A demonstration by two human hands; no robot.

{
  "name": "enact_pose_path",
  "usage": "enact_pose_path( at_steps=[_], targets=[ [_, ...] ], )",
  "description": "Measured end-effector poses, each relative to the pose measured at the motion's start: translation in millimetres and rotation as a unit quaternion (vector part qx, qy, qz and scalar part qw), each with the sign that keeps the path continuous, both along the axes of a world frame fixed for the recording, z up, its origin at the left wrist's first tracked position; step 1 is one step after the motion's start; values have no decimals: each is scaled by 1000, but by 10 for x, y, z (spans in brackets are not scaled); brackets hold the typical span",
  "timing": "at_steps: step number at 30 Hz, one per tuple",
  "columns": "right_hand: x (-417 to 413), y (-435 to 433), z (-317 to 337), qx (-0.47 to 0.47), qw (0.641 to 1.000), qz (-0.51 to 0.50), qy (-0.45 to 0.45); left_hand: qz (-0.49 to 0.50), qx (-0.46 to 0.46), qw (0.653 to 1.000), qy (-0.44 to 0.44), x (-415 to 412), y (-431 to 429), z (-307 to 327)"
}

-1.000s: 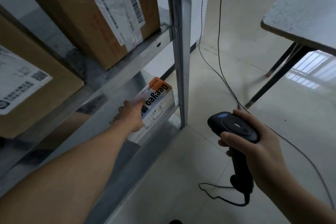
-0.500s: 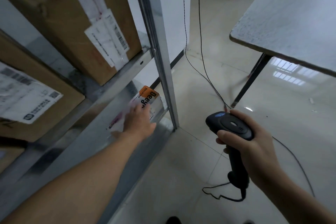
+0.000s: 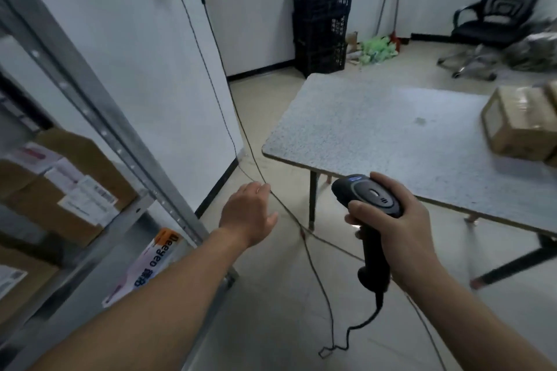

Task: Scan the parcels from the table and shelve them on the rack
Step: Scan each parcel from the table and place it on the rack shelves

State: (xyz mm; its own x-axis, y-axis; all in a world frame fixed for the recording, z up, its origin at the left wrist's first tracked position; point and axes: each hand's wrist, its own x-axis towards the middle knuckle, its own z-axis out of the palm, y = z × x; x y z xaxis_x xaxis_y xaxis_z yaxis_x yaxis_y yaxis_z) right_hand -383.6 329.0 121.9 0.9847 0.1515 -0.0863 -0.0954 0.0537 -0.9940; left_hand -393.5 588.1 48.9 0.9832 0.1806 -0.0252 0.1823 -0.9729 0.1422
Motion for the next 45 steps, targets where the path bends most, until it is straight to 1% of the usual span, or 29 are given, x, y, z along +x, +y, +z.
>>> enact_pose_path(
  at_steps=[6,10,14,17,22,29,34,40,45],
  targets=[
    [504,-1166,781,16,997,-58,-57,-67,14,994,-79,865,-1220,857],
    [743,-1875,1118,19,990,-107,-91,-107,21,988,-113,1318,-1961,1239],
    [919,-2408,1297,30,981,-160,-108,-145,14,981,-126,1715,-2572,1462],
    [1069,-2690,1349,35,976,-187,-110,-176,8,978,-110,2043,-2946,1548],
    [1438,-3069,1336,16,967,-227,-118,-213,4,976,-41,2728,-3424,1520],
    [2069,-3463,1360,3,947,-291,-133,-248,-8,969,-7,3640,-3982,1404],
    [2384,-3668,1255,8,940,-320,-122,-268,-29,963,26,4070,-4318,1314],
    [2869,-3924,1113,14,939,-325,-110,-263,-51,962,41,4495,-4656,1187],
    [3432,-4170,949,38,947,-305,-95,-236,-59,968,65,4853,-4898,899]
  ],
)
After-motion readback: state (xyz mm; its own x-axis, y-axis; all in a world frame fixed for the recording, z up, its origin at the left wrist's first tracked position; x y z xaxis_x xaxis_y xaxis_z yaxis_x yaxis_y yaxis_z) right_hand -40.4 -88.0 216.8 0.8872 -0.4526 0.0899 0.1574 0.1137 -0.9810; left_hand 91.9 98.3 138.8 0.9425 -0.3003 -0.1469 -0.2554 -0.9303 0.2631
